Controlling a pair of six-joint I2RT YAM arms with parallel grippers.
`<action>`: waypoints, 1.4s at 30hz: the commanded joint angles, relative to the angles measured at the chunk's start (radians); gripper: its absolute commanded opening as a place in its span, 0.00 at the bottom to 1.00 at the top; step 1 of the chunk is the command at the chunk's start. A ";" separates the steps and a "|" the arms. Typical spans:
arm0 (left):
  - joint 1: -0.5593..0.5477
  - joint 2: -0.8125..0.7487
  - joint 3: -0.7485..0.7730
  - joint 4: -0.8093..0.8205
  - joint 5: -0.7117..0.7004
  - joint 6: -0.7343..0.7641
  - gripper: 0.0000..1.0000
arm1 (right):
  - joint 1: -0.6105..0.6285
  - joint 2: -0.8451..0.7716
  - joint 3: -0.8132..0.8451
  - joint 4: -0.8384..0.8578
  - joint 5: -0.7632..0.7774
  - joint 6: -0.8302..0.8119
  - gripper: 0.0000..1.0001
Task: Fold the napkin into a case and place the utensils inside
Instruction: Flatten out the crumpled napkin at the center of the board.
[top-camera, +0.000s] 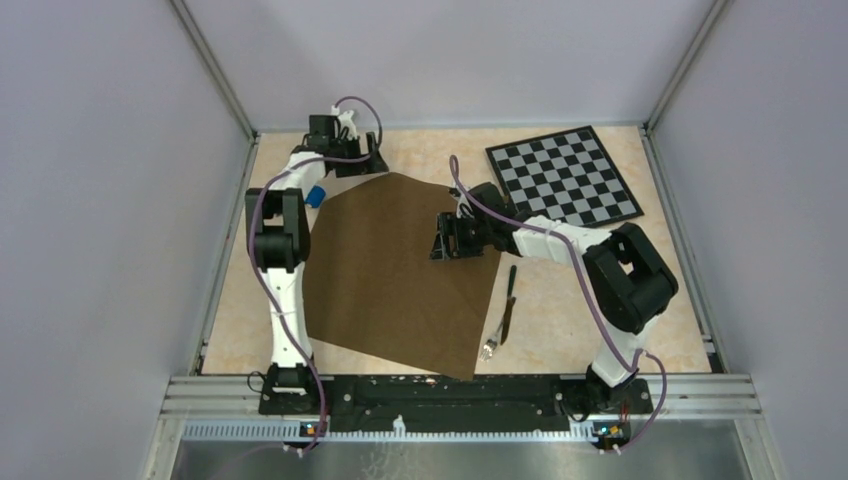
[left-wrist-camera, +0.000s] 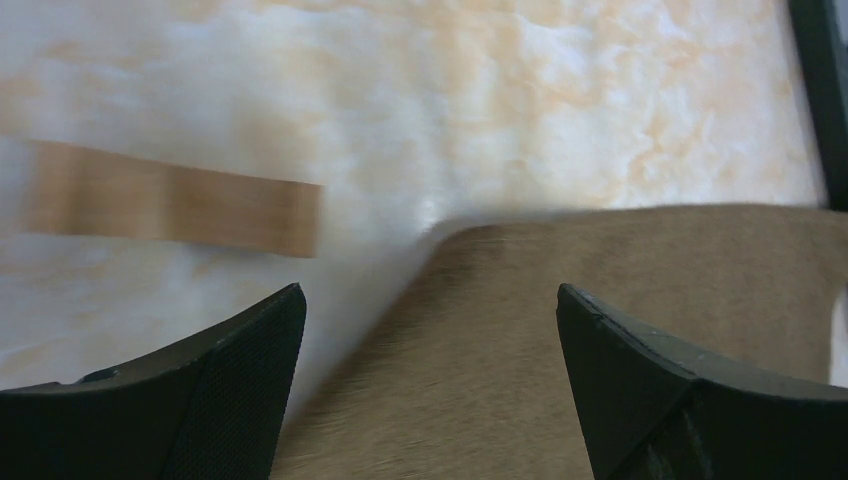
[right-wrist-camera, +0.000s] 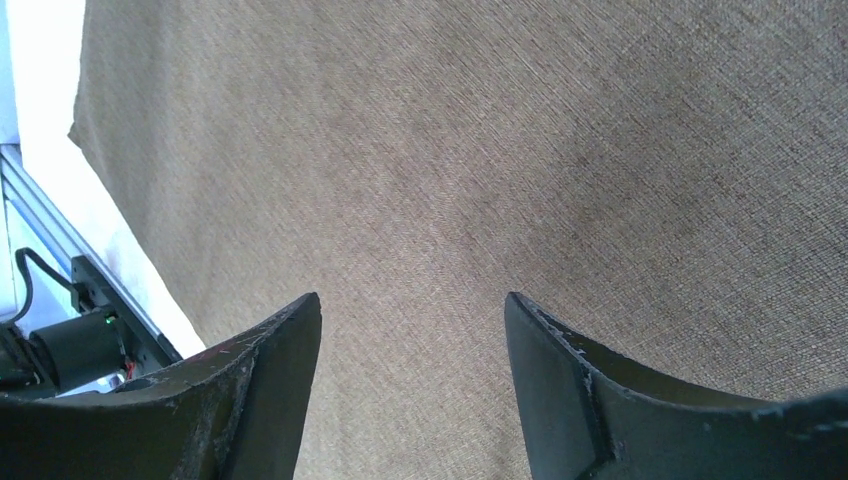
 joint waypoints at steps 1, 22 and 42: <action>-0.036 -0.043 -0.045 0.019 0.106 0.008 0.97 | -0.015 0.026 0.038 0.045 -0.025 0.001 0.66; -0.379 -0.803 -0.794 0.101 -0.177 -0.213 0.89 | -0.066 -0.019 -0.061 0.107 -0.040 0.039 0.63; -0.291 -0.458 -0.483 -0.251 -0.662 -0.255 0.97 | -0.081 -0.032 -0.093 0.146 -0.054 0.038 0.62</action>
